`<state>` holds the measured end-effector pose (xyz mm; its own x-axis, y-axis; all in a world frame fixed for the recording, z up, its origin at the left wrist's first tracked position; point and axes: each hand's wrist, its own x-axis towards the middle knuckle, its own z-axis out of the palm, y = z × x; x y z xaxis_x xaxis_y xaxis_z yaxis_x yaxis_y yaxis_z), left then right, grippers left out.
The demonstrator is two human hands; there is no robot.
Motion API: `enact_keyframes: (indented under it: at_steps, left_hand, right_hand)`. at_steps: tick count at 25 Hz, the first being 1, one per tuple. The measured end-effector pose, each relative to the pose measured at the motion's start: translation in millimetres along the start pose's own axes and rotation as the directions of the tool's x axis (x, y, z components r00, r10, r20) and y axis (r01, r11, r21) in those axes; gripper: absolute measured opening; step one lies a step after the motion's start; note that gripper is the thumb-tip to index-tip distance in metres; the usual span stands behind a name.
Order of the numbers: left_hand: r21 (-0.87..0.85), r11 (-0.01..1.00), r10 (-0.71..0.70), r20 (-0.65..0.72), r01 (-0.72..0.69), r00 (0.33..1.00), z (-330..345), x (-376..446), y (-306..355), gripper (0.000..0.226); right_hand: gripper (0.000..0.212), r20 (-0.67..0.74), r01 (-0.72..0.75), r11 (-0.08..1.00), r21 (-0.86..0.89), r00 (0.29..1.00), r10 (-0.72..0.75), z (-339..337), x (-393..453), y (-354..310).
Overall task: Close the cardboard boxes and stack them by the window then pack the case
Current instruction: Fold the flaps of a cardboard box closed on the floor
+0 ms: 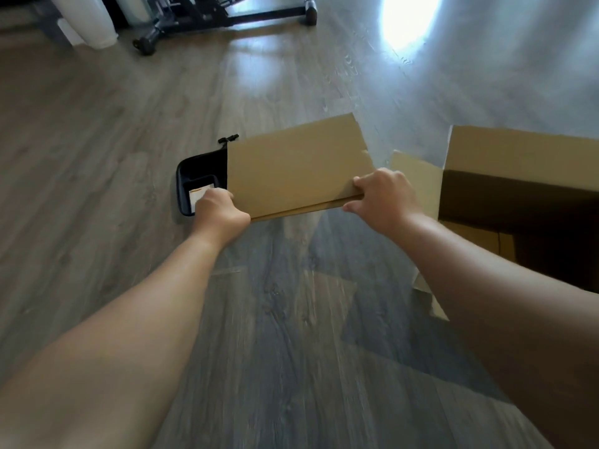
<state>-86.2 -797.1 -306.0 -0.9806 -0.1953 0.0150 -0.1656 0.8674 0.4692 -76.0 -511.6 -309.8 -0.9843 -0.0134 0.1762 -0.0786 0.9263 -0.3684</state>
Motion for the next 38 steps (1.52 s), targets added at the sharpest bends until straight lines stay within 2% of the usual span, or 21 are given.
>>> enact_keyframes:
  at_steps: [1,4,9,12,14,16,19,21,26,29,32,35,38]
  left_hand:
    - [0.003,0.999,0.032,-0.004,-0.032,0.999,1.2,0.4,11.3,0.029]
    - [-0.022,0.992,0.128,0.01,-0.128,0.992,19.9,0.0,56.7,0.01]
    - [-0.098,0.959,0.275,0.096,-0.266,0.957,71.1,-28.1,147.5,0.014]
    - [-0.165,0.917,0.389,0.158,-0.364,0.908,114.3,-57.9,195.9,0.022]
    - [-0.207,0.891,0.445,0.208,-0.405,0.871,142.8,-81.0,217.2,0.034]
    - [-0.214,0.88,0.469,0.261,-0.424,0.844,168.4,-99.0,229.2,0.036]
    - [-0.205,0.881,0.472,0.312,-0.427,0.824,191.3,-110.6,237.5,0.028]
    - [-0.204,0.88,0.475,0.317,-0.43,0.821,200.2,-112.3,241.3,0.032]
    - [-0.09,0.833,0.543,0.323,-0.546,0.775,209.3,-117.7,239.2,0.018]
    - [-0.05,0.797,0.582,0.33,-0.602,0.743,210.9,-117.4,239.3,0.031]
    - [-0.023,0.772,0.605,0.33,-0.635,0.724,208.1,-116.2,235.9,0.026]
    - [0.011,0.775,0.597,0.319,-0.632,0.736,202.7,-116.8,224.0,0.023]
    - [0.046,0.808,0.551,0.294,-0.587,0.781,188.5,-110.5,203.9,0.018]
  right_hand:
    - [0.04,-0.015,-0.02,1.0,0.006,1.0,0.02,-8.8,-1.1,8.9]
    - [0.036,-0.032,-0.093,0.996,0.005,0.995,0.093,-36.1,-18.0,51.8]
    - [0.045,-0.098,-0.217,0.976,0.003,0.971,0.216,-82.9,-71.0,143.8]
    - [0.041,-0.159,-0.36,0.931,0.061,0.917,0.365,-102.3,-118.5,200.1]
    - [0.04,-0.152,-0.46,0.884,0.075,0.871,0.467,-106.5,-150.9,233.5]
    - [0.043,-0.124,-0.539,0.84,0.068,0.831,0.543,-104.0,-177.4,257.6]
    - [0.047,-0.088,-0.592,0.803,0.068,0.798,0.596,-93.5,-199.0,275.4]
    - [0.045,-0.104,-0.597,0.799,0.063,0.793,0.601,-91.4,-201.8,282.1]
    - [0.036,-0.082,-0.564,0.817,-0.124,0.826,0.558,-89.8,-196.2,284.1]
    - [0.041,-0.061,-0.592,0.793,-0.142,0.805,0.59,-88.5,-197.2,289.2]
    - [0.039,-0.098,-0.609,0.771,-0.185,0.792,0.602,-86.3,-199.8,293.3]
    - [0.045,-0.118,-0.655,0.737,-0.168,0.755,0.645,-86.5,-200.9,296.5]
    - [0.059,-0.101,-0.697,0.697,-0.17,0.716,0.691,-86.0,-202.1,295.6]
